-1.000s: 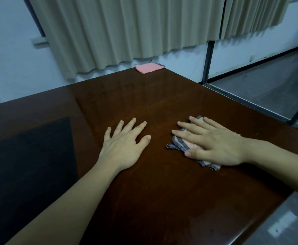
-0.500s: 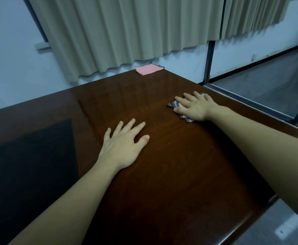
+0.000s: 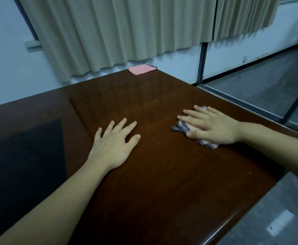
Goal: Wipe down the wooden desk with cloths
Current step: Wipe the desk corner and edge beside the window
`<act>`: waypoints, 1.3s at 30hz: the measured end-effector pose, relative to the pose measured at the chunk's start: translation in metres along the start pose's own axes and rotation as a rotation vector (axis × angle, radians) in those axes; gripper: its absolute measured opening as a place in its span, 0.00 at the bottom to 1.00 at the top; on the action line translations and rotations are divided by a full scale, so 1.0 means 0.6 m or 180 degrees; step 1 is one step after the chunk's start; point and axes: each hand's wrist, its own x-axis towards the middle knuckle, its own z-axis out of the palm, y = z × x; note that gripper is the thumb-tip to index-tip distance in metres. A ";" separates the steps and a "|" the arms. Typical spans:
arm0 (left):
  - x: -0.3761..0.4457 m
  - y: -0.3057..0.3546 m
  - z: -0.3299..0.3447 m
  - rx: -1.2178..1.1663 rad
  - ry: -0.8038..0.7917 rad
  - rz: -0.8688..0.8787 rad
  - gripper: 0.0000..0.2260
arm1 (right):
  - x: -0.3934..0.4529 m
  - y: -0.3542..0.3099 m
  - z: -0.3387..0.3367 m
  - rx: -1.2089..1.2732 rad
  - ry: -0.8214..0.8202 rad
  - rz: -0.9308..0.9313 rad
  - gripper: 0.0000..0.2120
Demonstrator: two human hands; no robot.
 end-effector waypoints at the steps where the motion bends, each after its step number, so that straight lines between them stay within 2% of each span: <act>1: 0.000 0.000 0.000 -0.0002 0.0000 0.0002 0.26 | 0.020 0.018 -0.003 -0.0016 0.0061 0.0142 0.43; 2: 0.000 0.000 0.000 0.0001 -0.0005 0.0004 0.26 | 0.042 0.037 -0.007 -0.0022 0.0113 0.0302 0.44; 6: 0.000 -0.002 0.000 0.0001 -0.0014 0.0008 0.26 | 0.121 0.096 -0.019 0.0061 0.0183 0.0913 0.34; 11: -0.001 0.000 -0.001 -0.0028 -0.0011 0.0002 0.25 | 0.144 0.109 -0.028 0.0205 0.0184 0.1164 0.34; 15: -0.001 0.001 -0.001 -0.0028 -0.0025 -0.0007 0.25 | 0.107 0.075 -0.017 0.0022 0.0167 0.0914 0.34; 22: -0.001 0.001 -0.001 0.0013 0.0000 -0.0011 0.25 | -0.065 -0.061 0.018 -0.0112 0.0018 -0.0225 0.36; 25: -0.002 0.003 -0.001 -0.0024 0.0050 0.0017 0.24 | -0.091 -0.069 0.022 -0.0014 -0.0030 -0.0381 0.34; 27: -0.007 0.007 -0.003 -0.0011 0.0192 0.0123 0.23 | -0.074 -0.043 0.015 -0.0028 -0.0019 -0.0248 0.36; 30: -0.015 0.013 -0.007 0.0189 0.0490 0.0269 0.22 | -0.015 0.021 0.004 -0.0038 0.0121 0.0390 0.35; 33: -0.024 0.017 -0.012 0.0262 0.0494 0.0246 0.22 | 0.034 0.061 -0.005 0.0043 0.0175 0.0935 0.34; 36: -0.038 0.027 -0.017 0.0065 0.0411 0.0153 0.22 | 0.049 0.059 -0.006 0.0124 0.0125 0.1063 0.34; 39: -0.052 0.042 -0.018 -0.0084 0.0344 0.0306 0.21 | 0.013 0.019 0.000 0.0107 0.0098 0.0811 0.34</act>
